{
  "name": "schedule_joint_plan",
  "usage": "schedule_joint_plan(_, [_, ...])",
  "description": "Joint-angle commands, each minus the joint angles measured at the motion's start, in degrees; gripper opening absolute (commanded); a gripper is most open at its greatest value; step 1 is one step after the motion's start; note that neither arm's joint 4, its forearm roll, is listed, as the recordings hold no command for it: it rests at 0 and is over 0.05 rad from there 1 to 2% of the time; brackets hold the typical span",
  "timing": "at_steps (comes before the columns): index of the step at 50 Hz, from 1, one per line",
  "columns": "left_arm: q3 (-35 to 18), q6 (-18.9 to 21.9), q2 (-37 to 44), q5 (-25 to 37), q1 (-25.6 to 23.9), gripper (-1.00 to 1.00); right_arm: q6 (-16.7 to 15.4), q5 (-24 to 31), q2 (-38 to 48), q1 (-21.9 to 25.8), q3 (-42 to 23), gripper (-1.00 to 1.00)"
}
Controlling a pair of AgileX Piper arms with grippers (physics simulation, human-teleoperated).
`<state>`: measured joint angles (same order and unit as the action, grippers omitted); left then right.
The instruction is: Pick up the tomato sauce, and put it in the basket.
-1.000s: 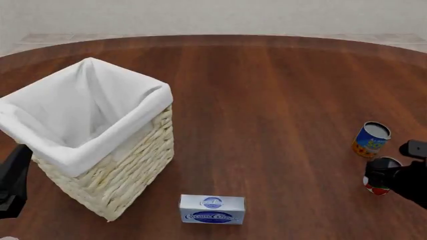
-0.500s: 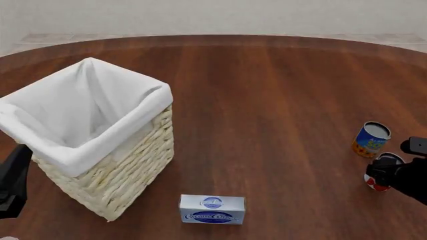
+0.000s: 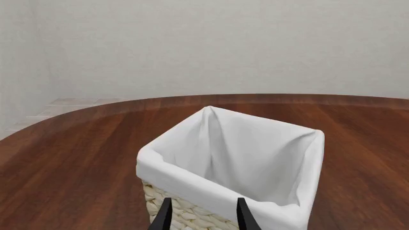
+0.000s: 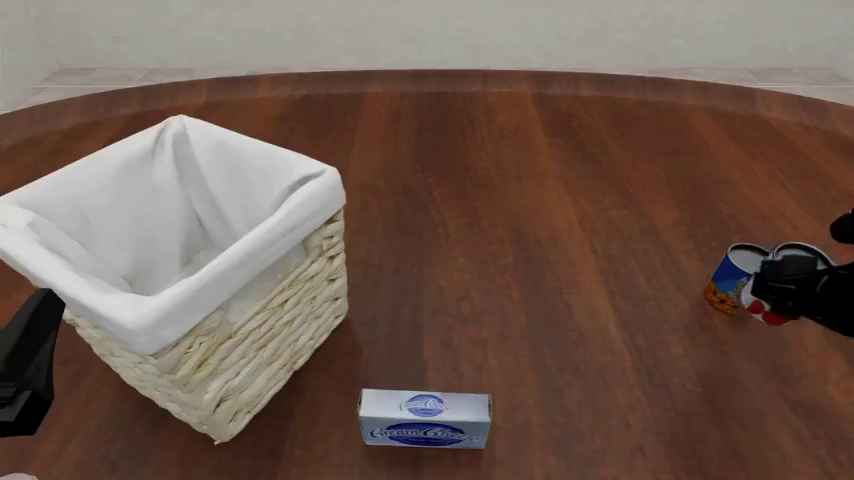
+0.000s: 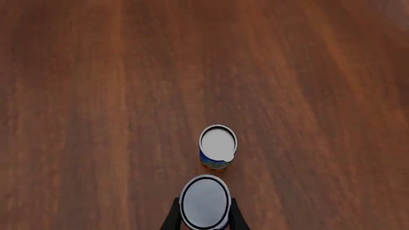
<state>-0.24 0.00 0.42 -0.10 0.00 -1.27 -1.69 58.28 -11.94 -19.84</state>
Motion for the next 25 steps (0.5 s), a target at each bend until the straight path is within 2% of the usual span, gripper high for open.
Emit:
schedule_joint_plan(1, [0.00,0.00,0.00,0.00,0.00,1.00,-0.05,5.67,-2.75,2.47,-5.48,-1.00])
schedule_joint_plan(13, [0.00,0.00,0.00,0.00,0.00,1.00,-0.85,8.82,-1.86,7.59,-11.76,-1.00])
schedule_joint_plan(17, [0.00,0.00,0.00,0.00,0.00,1.00,-1.05,9.65,-2.08,11.39,-12.97,-1.00])
schedule_joint_plan(25, [0.00,0.00,0.00,0.00,0.00,1.00,-2.97,10.50,1.14,15.02,-18.48,-1.00])
